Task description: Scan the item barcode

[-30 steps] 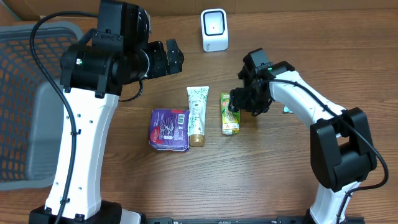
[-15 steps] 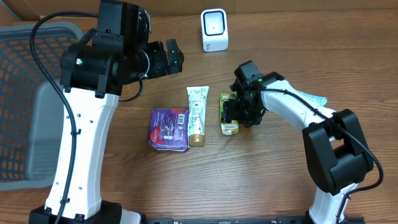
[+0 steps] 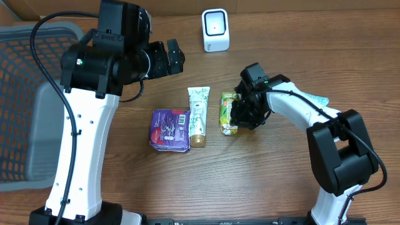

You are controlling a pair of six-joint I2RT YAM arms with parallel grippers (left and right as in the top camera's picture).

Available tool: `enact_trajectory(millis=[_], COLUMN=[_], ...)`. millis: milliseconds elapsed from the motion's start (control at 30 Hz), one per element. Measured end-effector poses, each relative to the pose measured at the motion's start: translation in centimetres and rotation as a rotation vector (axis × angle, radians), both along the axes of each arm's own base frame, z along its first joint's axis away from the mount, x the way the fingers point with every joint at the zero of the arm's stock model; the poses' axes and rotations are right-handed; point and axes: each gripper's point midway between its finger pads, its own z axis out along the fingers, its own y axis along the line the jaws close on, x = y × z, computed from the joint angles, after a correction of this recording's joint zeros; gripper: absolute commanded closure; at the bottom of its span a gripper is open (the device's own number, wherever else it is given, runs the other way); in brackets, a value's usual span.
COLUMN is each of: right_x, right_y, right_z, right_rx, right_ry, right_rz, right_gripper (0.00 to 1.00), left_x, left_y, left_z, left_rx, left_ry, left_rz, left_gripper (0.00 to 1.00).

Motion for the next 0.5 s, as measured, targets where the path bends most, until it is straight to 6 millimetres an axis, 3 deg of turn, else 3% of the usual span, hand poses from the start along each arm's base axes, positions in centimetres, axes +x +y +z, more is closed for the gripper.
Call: enact_trajectory(millis=[100, 467, 500], right_x=[0.1, 1.2, 1.3], right_y=[0.2, 0.0, -0.4], right_z=[0.3, 0.7, 0.7], right_rx=[0.011, 0.049, 0.042], right_ry=[-0.004, -0.031, -0.032], right_rz=[0.001, -0.022, -0.030], right_gripper=[0.96, 0.96, 0.85], left_x=[0.0, 0.0, 0.0], left_y=[0.0, 0.0, 0.0], left_z=[0.0, 0.0, 0.0], left_rx=[0.000, 0.000, 0.000], left_ry=[0.000, 0.000, 0.000], left_rz=[0.000, 0.000, 0.000], left_gripper=[0.00, 0.00, 0.01])
